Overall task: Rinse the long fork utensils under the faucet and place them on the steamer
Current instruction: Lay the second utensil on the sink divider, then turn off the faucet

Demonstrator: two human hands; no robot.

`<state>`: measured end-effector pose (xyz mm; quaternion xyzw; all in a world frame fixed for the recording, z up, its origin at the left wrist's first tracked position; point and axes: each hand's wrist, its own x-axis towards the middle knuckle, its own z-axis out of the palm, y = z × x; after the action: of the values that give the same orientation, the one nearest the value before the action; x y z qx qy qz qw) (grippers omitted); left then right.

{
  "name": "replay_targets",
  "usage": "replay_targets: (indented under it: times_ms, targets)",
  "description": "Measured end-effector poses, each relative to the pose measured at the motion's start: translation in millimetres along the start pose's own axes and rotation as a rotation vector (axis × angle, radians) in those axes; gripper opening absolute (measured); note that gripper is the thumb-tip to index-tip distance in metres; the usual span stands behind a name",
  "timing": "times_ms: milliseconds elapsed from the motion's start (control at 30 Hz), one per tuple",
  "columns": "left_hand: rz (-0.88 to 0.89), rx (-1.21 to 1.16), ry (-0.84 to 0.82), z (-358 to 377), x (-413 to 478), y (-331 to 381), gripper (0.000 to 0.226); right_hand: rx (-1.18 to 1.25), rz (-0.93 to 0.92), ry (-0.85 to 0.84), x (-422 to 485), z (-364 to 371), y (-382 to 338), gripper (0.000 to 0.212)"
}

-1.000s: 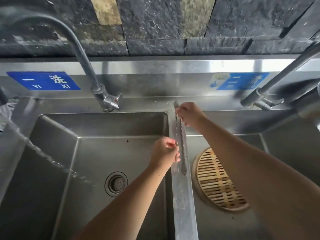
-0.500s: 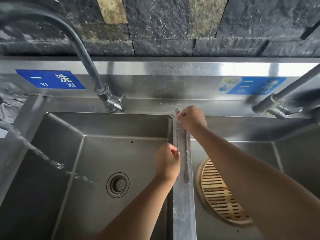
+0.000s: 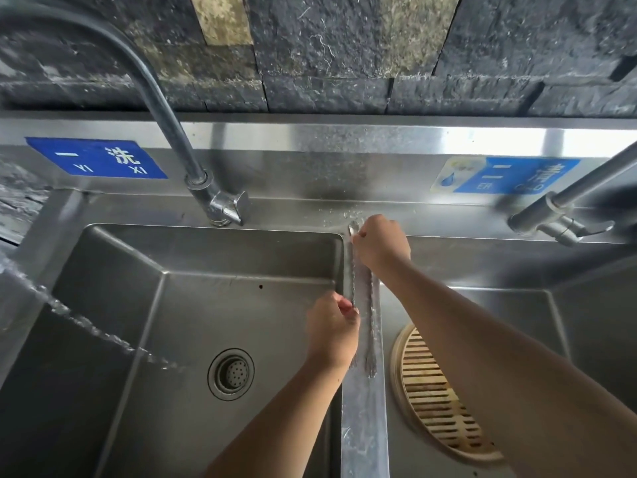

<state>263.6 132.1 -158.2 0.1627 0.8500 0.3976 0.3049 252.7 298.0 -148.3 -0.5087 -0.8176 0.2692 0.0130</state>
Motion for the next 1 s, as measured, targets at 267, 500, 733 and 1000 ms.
replay_targets:
  times_ms: [267,500,733,1000]
  targets:
    - [-0.033,-0.036,0.013,-1,0,-1,0.005,0.026,0.021,0.023,-5,-1,-1,0.015]
    - [-0.205,-0.283,-0.097,-15,2,-2,0.006,0.051,0.070,0.058,-12,-7,-4,0.014]
    - [-0.272,-0.310,-0.257,-89,7,6,0.025,0.062,-0.136,0.025,-45,-23,-33,0.021]
    - [-0.069,-0.249,-0.038,-218,63,16,0.011,0.295,-0.187,-0.129,-69,-8,-115,0.031]
